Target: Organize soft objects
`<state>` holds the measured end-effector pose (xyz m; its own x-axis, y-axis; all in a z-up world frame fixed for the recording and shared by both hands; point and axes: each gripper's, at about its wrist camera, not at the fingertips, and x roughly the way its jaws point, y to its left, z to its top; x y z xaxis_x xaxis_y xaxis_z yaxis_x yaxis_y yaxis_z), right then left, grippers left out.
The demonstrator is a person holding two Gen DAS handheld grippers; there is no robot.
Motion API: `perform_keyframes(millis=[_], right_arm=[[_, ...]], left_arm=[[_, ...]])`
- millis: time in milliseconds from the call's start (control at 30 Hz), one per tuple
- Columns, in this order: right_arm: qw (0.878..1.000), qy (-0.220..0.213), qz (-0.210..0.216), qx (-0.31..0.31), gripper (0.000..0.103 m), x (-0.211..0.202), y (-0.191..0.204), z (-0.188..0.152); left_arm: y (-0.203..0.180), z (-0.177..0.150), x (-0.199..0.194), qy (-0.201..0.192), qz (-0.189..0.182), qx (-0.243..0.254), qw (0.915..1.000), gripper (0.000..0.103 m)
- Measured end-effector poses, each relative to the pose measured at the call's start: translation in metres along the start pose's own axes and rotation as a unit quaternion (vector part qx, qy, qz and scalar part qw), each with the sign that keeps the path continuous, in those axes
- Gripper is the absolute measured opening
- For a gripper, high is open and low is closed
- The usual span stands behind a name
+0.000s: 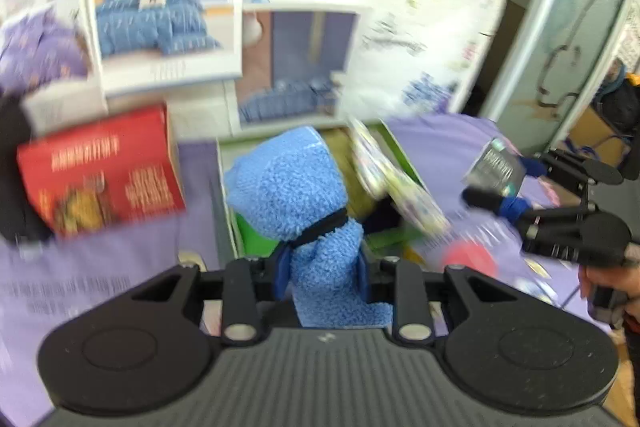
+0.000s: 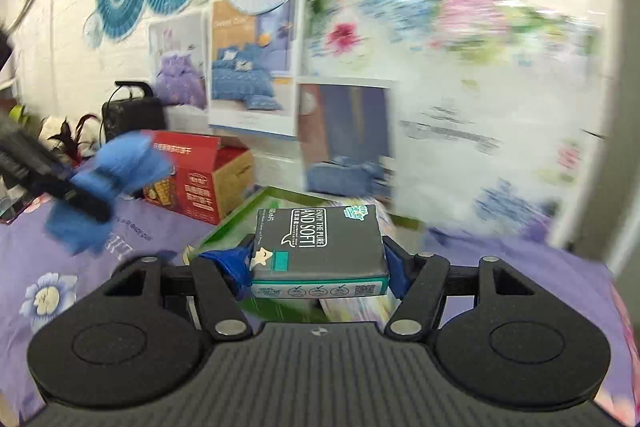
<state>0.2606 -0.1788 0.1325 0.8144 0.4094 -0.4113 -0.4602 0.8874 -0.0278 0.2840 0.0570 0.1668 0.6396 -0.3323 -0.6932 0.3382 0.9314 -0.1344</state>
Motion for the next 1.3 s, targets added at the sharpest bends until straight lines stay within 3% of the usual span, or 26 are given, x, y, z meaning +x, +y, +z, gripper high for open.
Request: perform_keyframes(millis=[100,167,233,267,467,800,1067,1167,1300], right_arm=[[0.999,0.046,0.03,-0.001,0.05,0.057,0.007,0.021],[0.994,0.099,0.055,0.011,0.051,0.091,0.012,0.023],[0.984,0.165,0.062,0.04,0.052,0.121,0.011,0.018],[0.979,0.184,0.064,0.051,0.052,0.13,0.008,0.015],[0.985,0.136,0.052,0.088,0.054,0.115,-0.01,0.02],[0.99,0.097,0.055,0.085,0.054,0.061,-0.001,0.014],[0.988,0.119,0.094,-0.002,0.055,0.04,0.067,-0.036],[0.986,0.139,0.063,-0.071,0.055,0.056,0.102,-0.073],[0.976,0.148,-0.016,-0.161,0.055,0.086,0.125,-0.104]], left_arm=[[0.018,0.035,0.047,0.015,0.027,0.0,0.9995,0.031],[0.03,0.051,0.08,0.036,0.045,-0.003,0.9983,0.038],[0.043,0.064,0.111,0.053,0.056,-0.009,0.997,0.069],[0.047,0.066,0.121,0.055,0.064,-0.012,0.9964,0.068],[0.045,0.068,0.139,0.056,0.091,0.019,0.9941,0.068],[0.035,0.061,0.087,0.008,0.08,0.012,0.9967,0.069],[0.041,0.038,0.055,-0.003,0.08,0.01,0.9968,0.07],[0.051,0.02,0.047,-0.007,0.071,-0.003,0.9975,0.07],[0.067,-0.003,0.038,-0.008,0.072,-0.009,0.9973,0.07]])
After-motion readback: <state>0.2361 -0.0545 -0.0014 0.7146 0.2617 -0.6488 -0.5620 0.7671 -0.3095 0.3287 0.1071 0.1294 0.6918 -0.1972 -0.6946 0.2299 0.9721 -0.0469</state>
